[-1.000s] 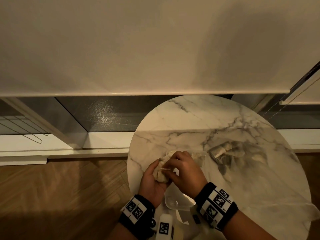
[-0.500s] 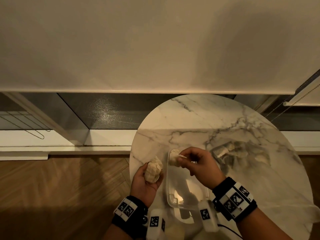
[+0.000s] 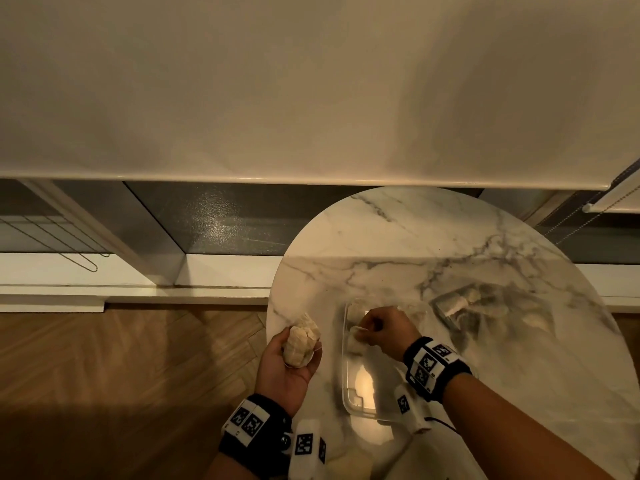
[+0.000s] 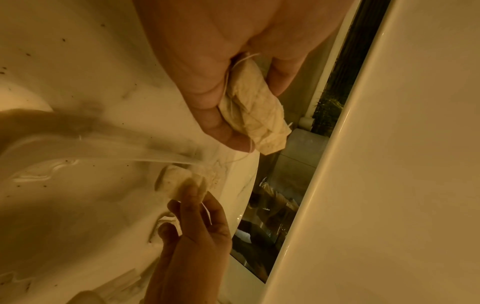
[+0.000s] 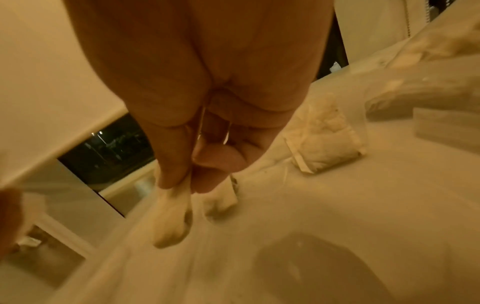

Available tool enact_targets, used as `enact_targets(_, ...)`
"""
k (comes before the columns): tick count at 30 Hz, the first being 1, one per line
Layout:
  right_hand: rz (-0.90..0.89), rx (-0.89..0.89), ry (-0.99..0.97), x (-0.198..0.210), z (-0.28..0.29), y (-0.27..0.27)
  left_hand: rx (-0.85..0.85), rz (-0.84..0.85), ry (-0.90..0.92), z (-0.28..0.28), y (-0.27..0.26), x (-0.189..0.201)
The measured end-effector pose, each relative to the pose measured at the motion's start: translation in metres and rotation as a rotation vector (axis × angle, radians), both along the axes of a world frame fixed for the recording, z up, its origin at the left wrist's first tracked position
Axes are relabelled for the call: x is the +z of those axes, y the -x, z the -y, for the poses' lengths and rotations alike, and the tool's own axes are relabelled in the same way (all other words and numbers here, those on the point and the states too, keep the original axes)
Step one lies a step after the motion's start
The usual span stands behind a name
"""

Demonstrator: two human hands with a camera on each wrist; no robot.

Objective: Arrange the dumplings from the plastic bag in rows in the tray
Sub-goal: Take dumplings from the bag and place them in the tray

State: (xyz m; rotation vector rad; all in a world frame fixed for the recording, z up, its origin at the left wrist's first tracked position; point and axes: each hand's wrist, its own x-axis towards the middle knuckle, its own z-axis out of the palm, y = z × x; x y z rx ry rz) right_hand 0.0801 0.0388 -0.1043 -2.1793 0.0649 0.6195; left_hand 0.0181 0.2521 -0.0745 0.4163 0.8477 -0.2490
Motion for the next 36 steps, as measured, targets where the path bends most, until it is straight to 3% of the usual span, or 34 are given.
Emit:
enact_targets(5, -0.033, 0.003, 0.112, -0.02, -0.001, -0.009, 0.025, -0.003, 0.014, -0.003, 0.002, 0.001)
enact_targets(18, 0.081, -0.126, 0.156, -0.034, -0.008, -0.023, 0.077, 0.01, 0.008, -0.014, 0.006, -0.002)
enact_targets(30, 0.091, -0.271, 0.04, -0.04, -0.007, -0.023, 0.078, 0.002, -0.021, -0.014, 0.014, -0.008)
enact_targets(36, 0.018, -0.366, 0.11, -0.046, -0.007, -0.022, 0.077, -0.002, -0.02, -0.014, 0.018, -0.012)
